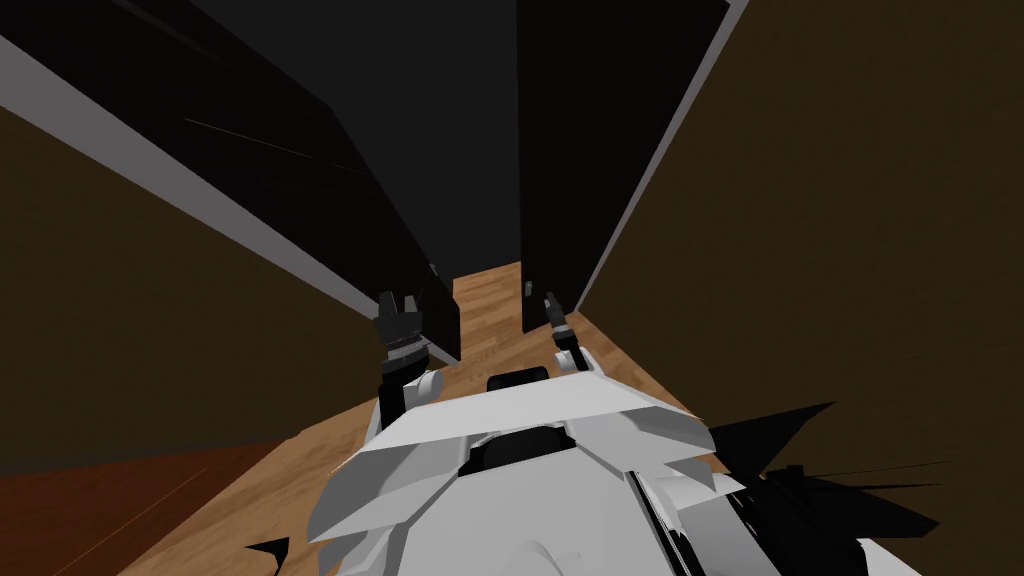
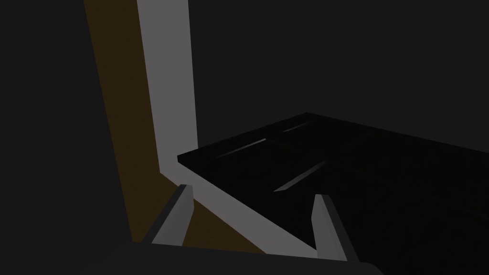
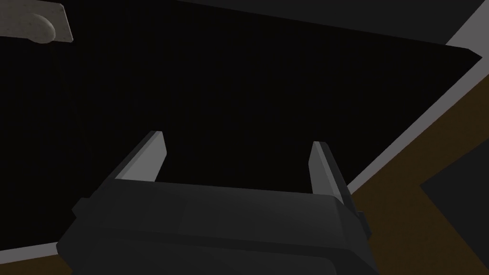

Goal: Push the door open

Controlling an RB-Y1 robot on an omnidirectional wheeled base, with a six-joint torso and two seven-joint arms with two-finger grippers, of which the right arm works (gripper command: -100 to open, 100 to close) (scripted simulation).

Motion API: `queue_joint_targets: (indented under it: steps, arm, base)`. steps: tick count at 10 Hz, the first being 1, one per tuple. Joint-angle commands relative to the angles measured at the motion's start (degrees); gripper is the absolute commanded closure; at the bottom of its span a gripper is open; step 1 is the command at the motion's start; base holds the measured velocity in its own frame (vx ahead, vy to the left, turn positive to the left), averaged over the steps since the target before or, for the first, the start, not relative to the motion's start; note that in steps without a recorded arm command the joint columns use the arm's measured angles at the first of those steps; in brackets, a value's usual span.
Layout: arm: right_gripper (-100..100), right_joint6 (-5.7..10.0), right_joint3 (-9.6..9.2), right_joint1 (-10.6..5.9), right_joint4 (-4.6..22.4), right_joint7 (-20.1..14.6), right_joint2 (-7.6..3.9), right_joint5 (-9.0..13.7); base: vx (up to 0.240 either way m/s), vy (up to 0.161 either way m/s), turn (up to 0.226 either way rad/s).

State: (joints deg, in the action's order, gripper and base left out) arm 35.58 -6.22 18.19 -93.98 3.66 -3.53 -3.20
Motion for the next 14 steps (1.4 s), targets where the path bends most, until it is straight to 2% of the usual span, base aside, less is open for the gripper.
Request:
queue_joint_targets:
  steps: [1, 2, 4, 5, 7, 8, 10, 11, 12, 14]
  arm:
    - [-100, 0.45, -0.1, -1.21, 2.9, -0.5, -0.12, 0.3]
    - [-100, 0.45, -0.1, -1.21, 3.7, -0.5, -0.12, 0.3]
    - [-100, 1.27, -0.58, -2.54, 7.8, -1.2, -0.09, 0.7]
    - [-100, 1.27, -0.58, -2.54, 8.6, -1.2, -0.09, 0.7]
    - [-100, 2.07, -1.06, -3.84, 12.7, -1.8, -0.03, 1.1]
    - [-100, 2.07, -1.06, -3.84, 13.3, -1.8, -0.03, 1.1]
    - [-100, 2.84, -1.51, -5.09, 17.6, -2.4, 0.06, 1.4]
    - [-100, 2.84, -1.51, -5.09, 17.9, -2.4, 0.06, 1.4]
    - [-100, 3.2, -1.73, -5.68, 20.0, -2.7, 0.11, 1.6]
    - [-100, 3.54, -1.93, -6.24, 22.1, -3.0, 0.18, 1.7]
  base:
    - [0.054, -0.063, 0.034]
    - [0.038, -0.04, 0.034]
    - [0.051, -0.06, 0.064]
    - [0.047, -0.056, 0.027]
    - [0.067, -0.059, 0.057]
    - [0.052, -0.048, 0.025]
    - [0.059, -0.061, 0.044]
    - [0.054, -0.054, 0.036]
    - [0.049, -0.044, 0.06]
    - [0.063, -0.058, 0.037]
